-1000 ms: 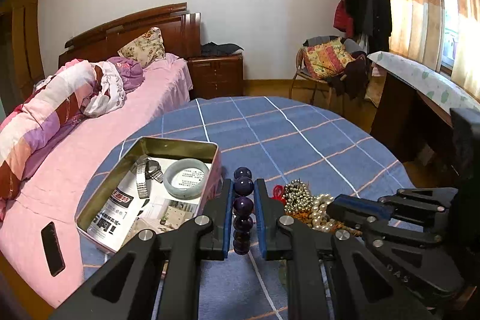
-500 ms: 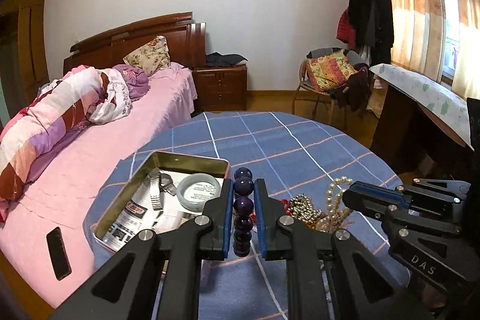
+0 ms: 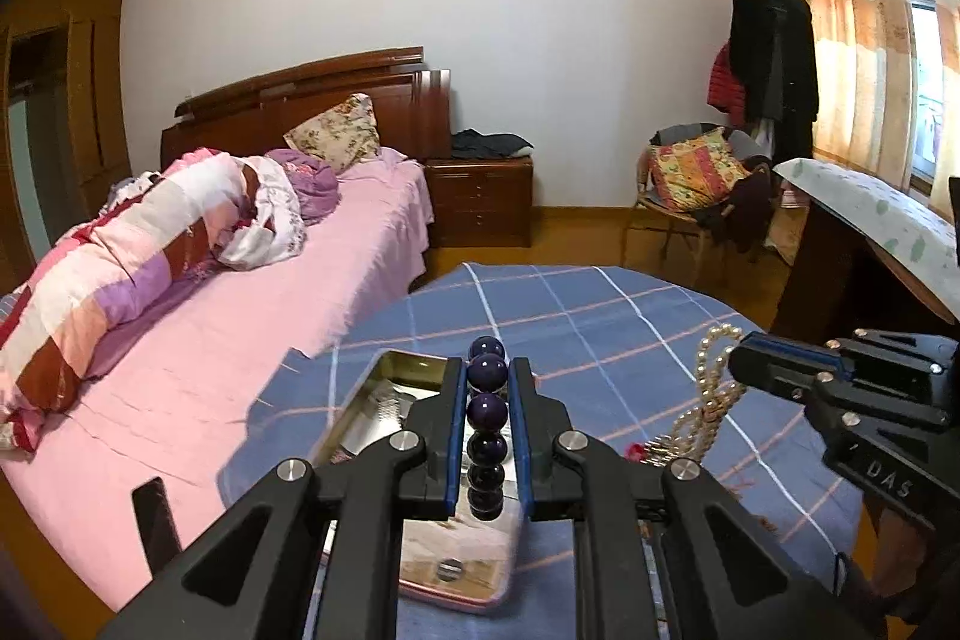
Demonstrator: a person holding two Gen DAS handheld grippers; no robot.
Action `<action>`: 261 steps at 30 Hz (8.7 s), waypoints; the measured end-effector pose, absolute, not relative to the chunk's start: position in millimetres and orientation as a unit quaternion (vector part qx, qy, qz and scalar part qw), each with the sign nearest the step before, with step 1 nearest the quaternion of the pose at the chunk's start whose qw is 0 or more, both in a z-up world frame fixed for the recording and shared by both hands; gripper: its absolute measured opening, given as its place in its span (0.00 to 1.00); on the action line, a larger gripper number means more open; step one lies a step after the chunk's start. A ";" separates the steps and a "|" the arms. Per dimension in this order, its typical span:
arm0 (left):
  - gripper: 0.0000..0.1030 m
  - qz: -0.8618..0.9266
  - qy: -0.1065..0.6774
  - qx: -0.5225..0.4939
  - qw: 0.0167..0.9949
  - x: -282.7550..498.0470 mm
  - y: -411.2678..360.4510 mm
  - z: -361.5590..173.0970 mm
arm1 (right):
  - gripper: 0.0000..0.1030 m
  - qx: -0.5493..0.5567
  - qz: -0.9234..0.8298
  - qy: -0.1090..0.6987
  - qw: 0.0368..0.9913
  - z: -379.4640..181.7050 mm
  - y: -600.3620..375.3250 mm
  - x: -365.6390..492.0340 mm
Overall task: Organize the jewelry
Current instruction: 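Place the bracelet into the tin with the left tool while the right tool drops the pearls in, then grasp the red beaded string charm from the pile with the right tool, then grasp the gold coin pendant with the left tool while the right tool holds the red string, then lower the coin pendant into the tin with the left tool while the right tool drops the red string in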
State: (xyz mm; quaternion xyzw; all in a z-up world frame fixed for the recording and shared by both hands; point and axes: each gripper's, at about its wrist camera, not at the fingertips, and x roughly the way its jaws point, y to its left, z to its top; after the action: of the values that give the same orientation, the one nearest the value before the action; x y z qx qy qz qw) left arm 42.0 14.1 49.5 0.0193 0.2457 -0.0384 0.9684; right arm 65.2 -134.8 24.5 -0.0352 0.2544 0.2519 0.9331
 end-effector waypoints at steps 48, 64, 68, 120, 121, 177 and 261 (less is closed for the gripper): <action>0.13 0.012 0.327 0.014 0.945 103.7 69.8 -16.9 | 0.09 -0.046 0.302 0.335 0.891 -24.3 -45.6 118.6; 0.13 0.013 0.348 0.027 0.937 114.3 69.3 -37.8 | 0.09 -0.037 0.283 0.365 0.886 -44.3 -49.4 132.3; 0.13 0.014 0.353 0.027 0.935 118.3 70.1 -42.9 | 0.09 -0.041 0.281 0.377 0.882 -51.4 -47.3 137.5; 0.73 0.023 0.338 -0.025 0.941 71.7 42.6 -34.8 | 0.09 -0.004 0.216 0.358 0.908 -34.3 -160.6 102.6; 0.73 0.018 0.337 -0.020 0.941 72.1 36.2 -33.7 | 0.09 0.001 0.211 0.356 0.910 -33.9 -166.2 101.3; 0.22 -0.113 0.344 0.042 0.931 77.7 -71.5 -18.8 | 0.09 0.063 0.177 0.314 0.931 -25.5 -229.1 79.8; 0.22 0.028 0.358 -0.045 0.932 79.5 87.9 -40.8 | 0.09 -0.059 0.342 0.352 0.869 -32.7 -23.4 85.8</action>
State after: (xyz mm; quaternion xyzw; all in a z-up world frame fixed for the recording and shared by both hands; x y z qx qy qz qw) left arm 79.5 87.9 -40.8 -0.0447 0.3582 0.0276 0.9322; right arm 85.8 -23.4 -32.7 -0.0591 0.3516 0.3423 0.8693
